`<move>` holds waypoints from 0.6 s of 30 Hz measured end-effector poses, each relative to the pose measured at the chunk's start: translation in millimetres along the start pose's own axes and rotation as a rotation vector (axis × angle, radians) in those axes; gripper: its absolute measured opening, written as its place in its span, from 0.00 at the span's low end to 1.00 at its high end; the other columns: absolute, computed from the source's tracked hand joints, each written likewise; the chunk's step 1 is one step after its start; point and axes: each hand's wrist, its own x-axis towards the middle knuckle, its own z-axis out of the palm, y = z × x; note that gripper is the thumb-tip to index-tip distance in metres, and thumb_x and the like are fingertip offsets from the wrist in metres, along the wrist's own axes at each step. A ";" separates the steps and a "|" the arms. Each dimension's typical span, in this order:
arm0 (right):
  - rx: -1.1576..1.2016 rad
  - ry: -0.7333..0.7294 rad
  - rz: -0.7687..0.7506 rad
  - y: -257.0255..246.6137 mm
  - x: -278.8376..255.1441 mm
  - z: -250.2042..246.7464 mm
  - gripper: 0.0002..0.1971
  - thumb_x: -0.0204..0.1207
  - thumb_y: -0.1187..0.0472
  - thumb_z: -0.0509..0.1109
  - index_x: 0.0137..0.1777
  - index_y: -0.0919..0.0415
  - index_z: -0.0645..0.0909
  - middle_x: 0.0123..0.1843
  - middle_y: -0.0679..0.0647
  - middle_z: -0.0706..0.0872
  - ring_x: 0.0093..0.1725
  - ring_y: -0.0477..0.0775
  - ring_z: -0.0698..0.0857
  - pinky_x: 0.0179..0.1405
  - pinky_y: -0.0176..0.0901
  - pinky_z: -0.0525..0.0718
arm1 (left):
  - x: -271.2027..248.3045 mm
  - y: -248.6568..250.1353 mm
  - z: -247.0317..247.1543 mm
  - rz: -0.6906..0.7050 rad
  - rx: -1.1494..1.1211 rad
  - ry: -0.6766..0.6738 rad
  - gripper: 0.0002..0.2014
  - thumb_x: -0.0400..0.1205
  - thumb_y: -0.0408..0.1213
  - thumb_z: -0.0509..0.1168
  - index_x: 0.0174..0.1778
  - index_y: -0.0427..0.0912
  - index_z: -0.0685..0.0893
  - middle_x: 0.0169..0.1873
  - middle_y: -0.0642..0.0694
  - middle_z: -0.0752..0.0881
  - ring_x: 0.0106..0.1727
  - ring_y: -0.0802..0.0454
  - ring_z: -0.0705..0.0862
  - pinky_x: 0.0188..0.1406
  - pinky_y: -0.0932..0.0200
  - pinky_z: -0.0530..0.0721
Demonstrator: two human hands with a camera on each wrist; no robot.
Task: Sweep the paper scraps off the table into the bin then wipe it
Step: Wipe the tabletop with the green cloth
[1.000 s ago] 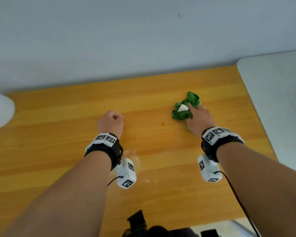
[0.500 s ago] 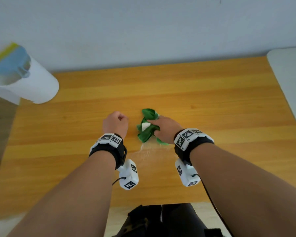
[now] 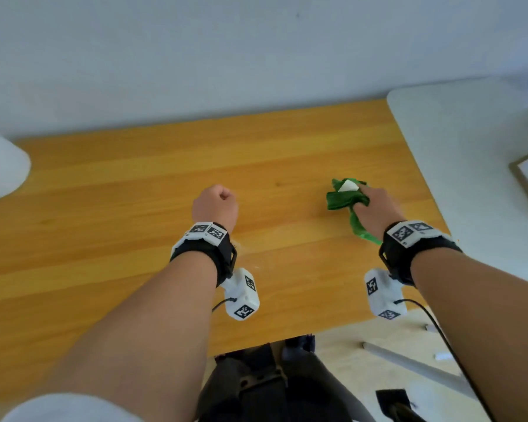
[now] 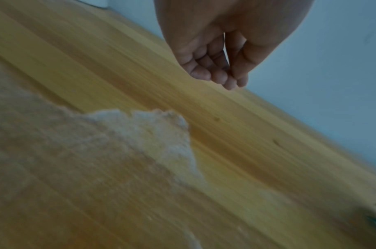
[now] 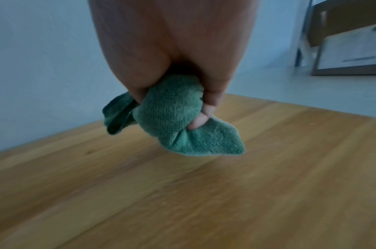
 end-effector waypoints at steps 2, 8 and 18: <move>-0.014 0.067 0.109 29.4 5.6 -6.5 0.28 0.81 0.61 0.57 0.82 0.49 0.64 0.62 0.67 0.80 0.50 0.68 0.83 0.43 0.50 0.80 | -3.8 6.7 15.6 0.012 0.033 -0.014 0.09 0.84 0.37 0.61 0.44 0.42 0.87 0.32 0.50 0.84 0.29 0.52 0.78 0.26 0.60 0.74; -0.070 0.087 0.418 74.3 23.5 -7.3 0.26 0.81 0.59 0.58 0.79 0.63 0.62 0.71 0.69 0.74 0.68 0.73 0.76 0.63 0.62 0.79 | -4.0 3.5 34.7 -0.011 0.086 0.015 0.10 0.83 0.34 0.60 0.44 0.42 0.87 0.39 0.46 0.88 0.34 0.47 0.82 0.34 0.55 0.81; -0.185 -0.108 0.124 21.2 19.9 26.8 0.33 0.86 0.56 0.55 0.86 0.63 0.45 0.83 0.65 0.61 0.79 0.66 0.67 0.76 0.56 0.71 | 3.0 -4.9 19.6 -0.037 0.090 0.078 0.10 0.84 0.36 0.60 0.45 0.43 0.87 0.39 0.48 0.88 0.33 0.48 0.82 0.32 0.57 0.81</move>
